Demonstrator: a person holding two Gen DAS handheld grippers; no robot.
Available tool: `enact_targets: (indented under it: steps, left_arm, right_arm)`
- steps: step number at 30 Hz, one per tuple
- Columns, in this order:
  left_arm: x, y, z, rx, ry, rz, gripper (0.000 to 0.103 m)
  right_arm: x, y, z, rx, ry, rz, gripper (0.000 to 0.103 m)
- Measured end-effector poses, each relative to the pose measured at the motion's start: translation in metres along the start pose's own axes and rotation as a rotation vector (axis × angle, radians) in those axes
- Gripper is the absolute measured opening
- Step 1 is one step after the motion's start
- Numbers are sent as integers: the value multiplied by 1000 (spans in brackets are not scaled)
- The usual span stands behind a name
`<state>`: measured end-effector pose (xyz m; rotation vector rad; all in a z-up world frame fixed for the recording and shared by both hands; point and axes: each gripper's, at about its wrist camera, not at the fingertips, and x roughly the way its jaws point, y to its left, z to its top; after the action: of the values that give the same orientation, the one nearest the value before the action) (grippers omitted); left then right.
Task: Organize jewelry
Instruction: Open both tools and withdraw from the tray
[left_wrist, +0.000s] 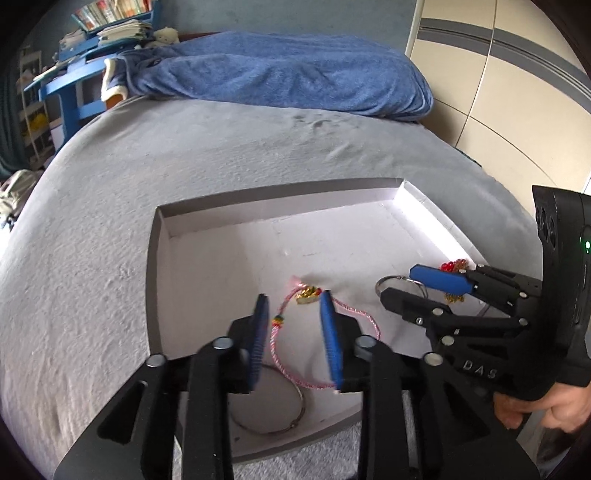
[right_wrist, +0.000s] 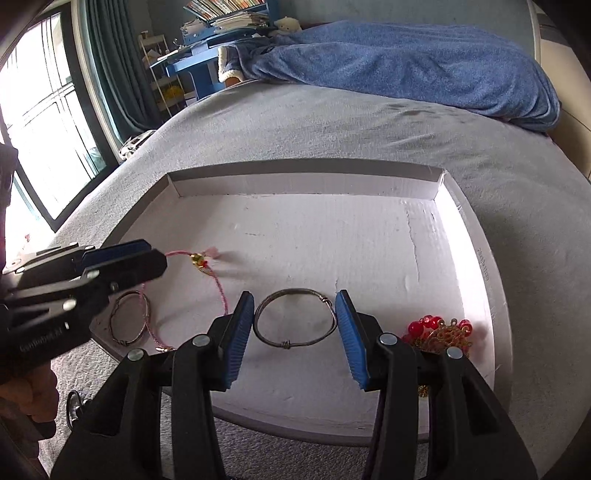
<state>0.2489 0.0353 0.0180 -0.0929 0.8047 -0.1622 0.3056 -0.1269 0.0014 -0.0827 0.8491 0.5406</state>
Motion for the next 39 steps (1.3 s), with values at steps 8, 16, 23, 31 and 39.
enact_targets:
  steps: [8, 16, 23, 31, 39]
  left_arm:
    - [-30, 3, -9, 10, -77, 64, 81]
    - [-61, 6, -24, -7, -125, 94, 93]
    - [-85, 10, -51, -13, -147, 121, 94]
    - [-96, 19, -91, -26, -114, 156, 94]
    - [-102, 34, -117, -89, -84, 165, 94]
  right_arm:
    - [-22, -2, -4, 19, -48, 5, 56]
    - [-59, -1, -21, 31, -108, -10, 69]
    - [-93, -5, -48, 48, -157, -33, 75]
    - [-120, -20, -86, 105, -175, -76, 79]
    - [-131, -40, -118, 161, -165, -130, 80]
